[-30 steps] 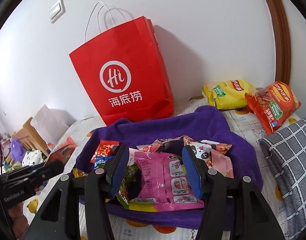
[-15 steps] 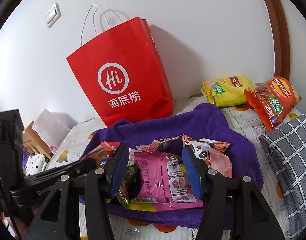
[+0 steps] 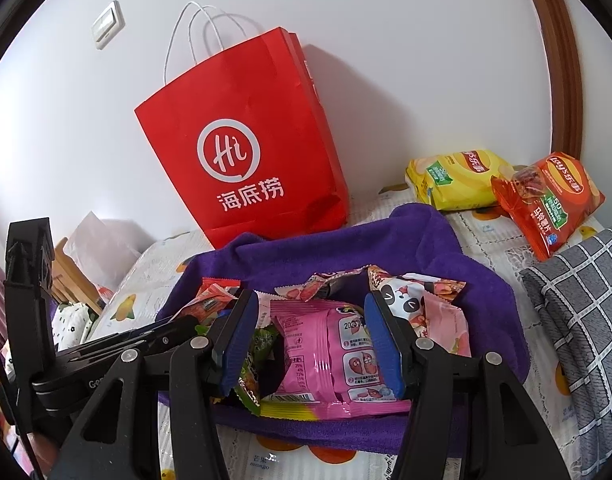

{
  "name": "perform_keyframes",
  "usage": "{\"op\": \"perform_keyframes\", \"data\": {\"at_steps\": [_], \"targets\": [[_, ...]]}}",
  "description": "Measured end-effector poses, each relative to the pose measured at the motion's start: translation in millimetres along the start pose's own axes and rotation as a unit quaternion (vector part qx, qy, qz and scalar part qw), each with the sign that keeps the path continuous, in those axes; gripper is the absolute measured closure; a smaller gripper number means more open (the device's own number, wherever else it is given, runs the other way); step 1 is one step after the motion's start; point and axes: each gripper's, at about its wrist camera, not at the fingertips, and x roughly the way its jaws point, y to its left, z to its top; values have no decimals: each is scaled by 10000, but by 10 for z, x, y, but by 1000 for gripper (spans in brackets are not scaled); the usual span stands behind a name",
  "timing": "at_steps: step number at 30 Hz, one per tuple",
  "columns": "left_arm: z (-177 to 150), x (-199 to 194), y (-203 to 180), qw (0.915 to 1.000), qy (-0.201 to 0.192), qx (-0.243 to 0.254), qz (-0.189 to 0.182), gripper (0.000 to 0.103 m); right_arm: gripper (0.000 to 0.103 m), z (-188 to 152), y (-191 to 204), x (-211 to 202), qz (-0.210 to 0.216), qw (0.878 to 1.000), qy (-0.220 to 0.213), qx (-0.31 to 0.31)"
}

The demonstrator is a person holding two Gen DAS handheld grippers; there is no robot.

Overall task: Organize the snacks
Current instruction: 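Lower and open the right tool on the towel while the left tool releases the candy stick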

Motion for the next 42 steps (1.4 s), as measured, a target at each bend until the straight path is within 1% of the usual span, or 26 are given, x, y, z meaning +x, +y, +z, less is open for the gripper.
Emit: {"op": "perform_keyframes", "data": {"at_steps": [4,17,27,28,30,32,34,38,42], "targets": [[8,12,21,10000,-17,-55,-16,80,47,-1,-5,-4,10,10000,-5,-3],[-18,37,-23,9999,-100,61,10,79,47,-3,2,-3,13,10000,12,-35],[-2,2,3,9999,-153,45,-39,78,47,-15,18,9,-9,10000,34,-75],[-2,2,4,9999,-153,49,-34,77,47,-17,20,9,-15,10000,35,-80],[0,-27,13,9998,-192,49,-59,73,47,-19,29,8,-20,10000,27,-93],[3,-64,25,9997,-231,36,-83,65,47,-19,38,4,-31,9999,4,-116],[4,-102,36,9996,-268,41,-79,59,47,-22,41,-2,-45,9999,-20,-136],[-13,-186,76,9994,-323,23,-87,58,47,-42,45,8,-57,9999,-35,-153],[-76,-240,132,9996,-238,-50,-158,58,47,-72,71,-42,8,9998,-84,-157]]}}
